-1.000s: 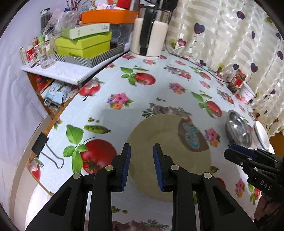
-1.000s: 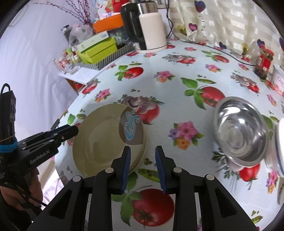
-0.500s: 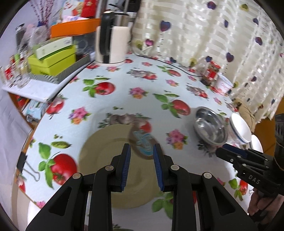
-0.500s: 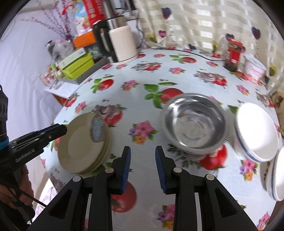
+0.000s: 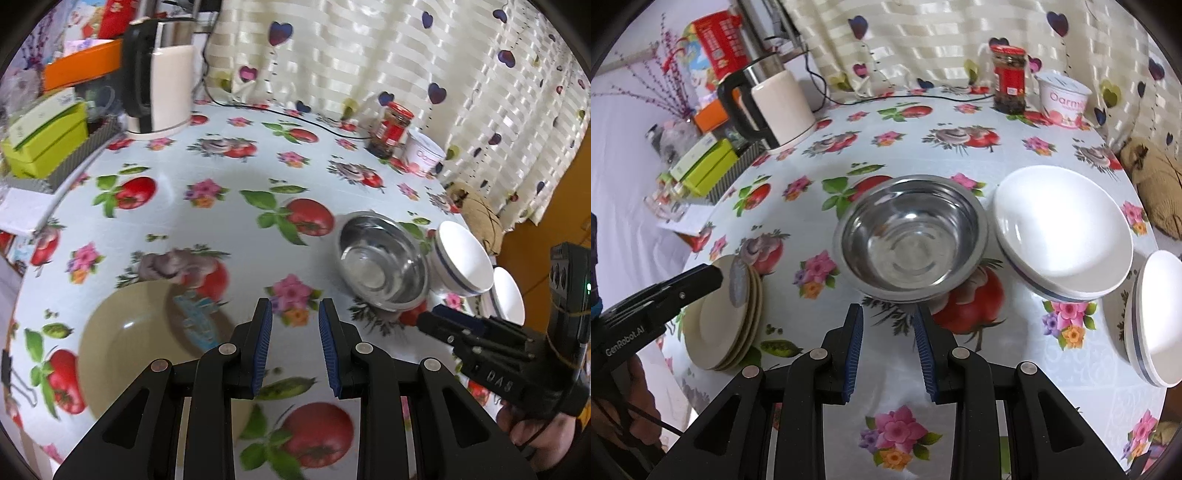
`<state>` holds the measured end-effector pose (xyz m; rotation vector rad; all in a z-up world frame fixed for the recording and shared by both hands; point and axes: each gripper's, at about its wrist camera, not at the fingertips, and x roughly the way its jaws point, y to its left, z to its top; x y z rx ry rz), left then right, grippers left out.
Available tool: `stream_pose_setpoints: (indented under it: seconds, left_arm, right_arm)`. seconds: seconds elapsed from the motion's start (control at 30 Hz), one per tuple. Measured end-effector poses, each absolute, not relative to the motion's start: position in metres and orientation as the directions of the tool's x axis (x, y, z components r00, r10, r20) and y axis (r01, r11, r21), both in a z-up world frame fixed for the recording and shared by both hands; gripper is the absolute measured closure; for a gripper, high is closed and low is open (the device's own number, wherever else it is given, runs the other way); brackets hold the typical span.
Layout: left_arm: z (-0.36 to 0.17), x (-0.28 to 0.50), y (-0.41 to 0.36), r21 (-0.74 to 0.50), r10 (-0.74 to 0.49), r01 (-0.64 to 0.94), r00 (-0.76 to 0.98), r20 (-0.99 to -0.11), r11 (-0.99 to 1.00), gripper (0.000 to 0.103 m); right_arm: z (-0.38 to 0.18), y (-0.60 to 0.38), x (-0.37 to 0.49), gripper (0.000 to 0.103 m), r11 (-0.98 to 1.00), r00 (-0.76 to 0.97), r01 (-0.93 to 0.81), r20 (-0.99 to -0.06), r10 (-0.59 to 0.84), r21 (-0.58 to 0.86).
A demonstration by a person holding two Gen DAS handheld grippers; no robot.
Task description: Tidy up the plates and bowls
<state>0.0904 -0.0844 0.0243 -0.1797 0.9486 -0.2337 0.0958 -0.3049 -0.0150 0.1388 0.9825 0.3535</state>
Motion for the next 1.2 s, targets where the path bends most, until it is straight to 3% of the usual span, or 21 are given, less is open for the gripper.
stream_pose_setpoints:
  seconds: [0.37, 0.97, 1.2]
  left_arm:
    - [0.003, 0.134, -0.119, -0.33, -0.356, 0.141, 0.481, -0.801, 0.933, 0.075]
    - [-0.028, 0.164, -0.143, -0.372, -0.384, 0.108, 0.387, -0.839, 0.922, 0.075]
    - [-0.029, 0.158, -0.145, -0.373, -0.391, 0.122, 0.352, -0.85, 0.92, 0.081]
  right_arm:
    - [-0.015, -0.316, 0.098, 0.075, 0.941, 0.512, -0.216, -0.79, 0.337, 0.261]
    - [-0.012, -0.326, 0.097, 0.075, 0.944, 0.522, -0.214, -0.788, 0.327, 0.25]
    - [-0.01, -0.331, 0.093, 0.075, 0.947, 0.528, -0.204, -0.787, 0.319, 0.247]
